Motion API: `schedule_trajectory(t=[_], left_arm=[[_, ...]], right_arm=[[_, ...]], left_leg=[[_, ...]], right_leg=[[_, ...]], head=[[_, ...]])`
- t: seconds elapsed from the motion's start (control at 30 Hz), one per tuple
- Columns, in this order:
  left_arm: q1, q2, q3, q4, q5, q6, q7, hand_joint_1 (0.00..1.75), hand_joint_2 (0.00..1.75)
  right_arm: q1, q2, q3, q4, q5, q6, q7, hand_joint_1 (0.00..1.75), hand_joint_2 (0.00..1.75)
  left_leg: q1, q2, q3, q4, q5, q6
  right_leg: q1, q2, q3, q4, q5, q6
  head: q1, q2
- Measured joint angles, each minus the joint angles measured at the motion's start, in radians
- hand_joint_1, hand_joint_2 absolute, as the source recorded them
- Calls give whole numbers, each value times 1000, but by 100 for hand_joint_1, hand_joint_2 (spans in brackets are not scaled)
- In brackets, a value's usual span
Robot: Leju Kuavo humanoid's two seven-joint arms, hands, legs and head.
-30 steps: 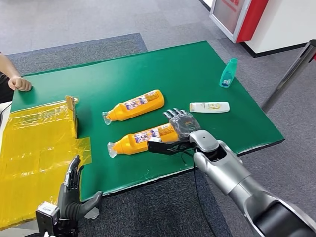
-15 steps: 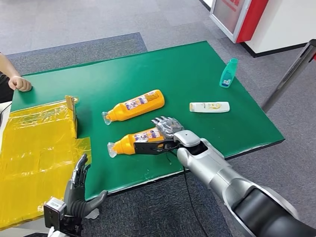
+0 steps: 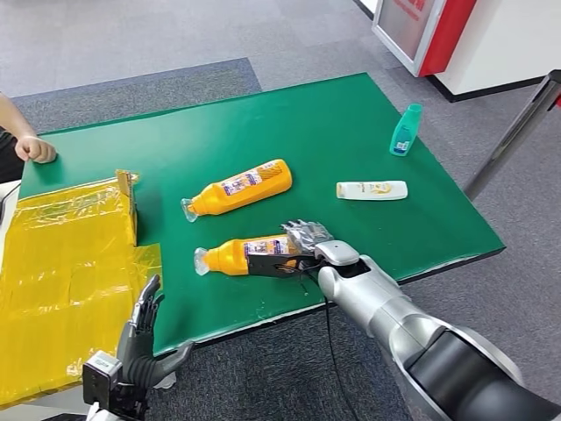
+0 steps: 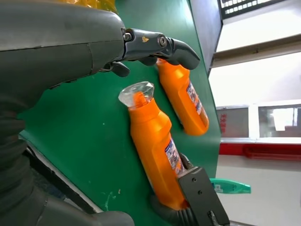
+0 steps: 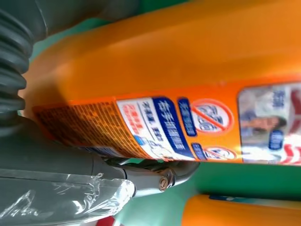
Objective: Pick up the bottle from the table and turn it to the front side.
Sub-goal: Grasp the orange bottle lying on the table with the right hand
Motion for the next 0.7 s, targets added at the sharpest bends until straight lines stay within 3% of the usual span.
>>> schedule_trajectory(t=[0.4,0.5,0.7], left_arm=[[4,7,0,6,3,9,0,0,175],[19,7,1,1,6,12,0,0,175],[78,-4,31,-43,92,-75,2,0,175]], right_arm=[[22,-17,-6,-27,3,-36,-45,175,175],[94,-41,-9,-151,-6,-75,-59,175,175],[347,-86,-67,-589,-35,-171,-51,175,175]], left_leg=[[0,0,3,0,0,0],[0,0,2,0,0,0],[1,-1,-1,0,-3,0]], right_leg=[[0,0,3,0,0,0],[0,0,2,0,0,0],[1,0,0,0,-3,0]], head=[[0,0],[0,0],[0,0]])
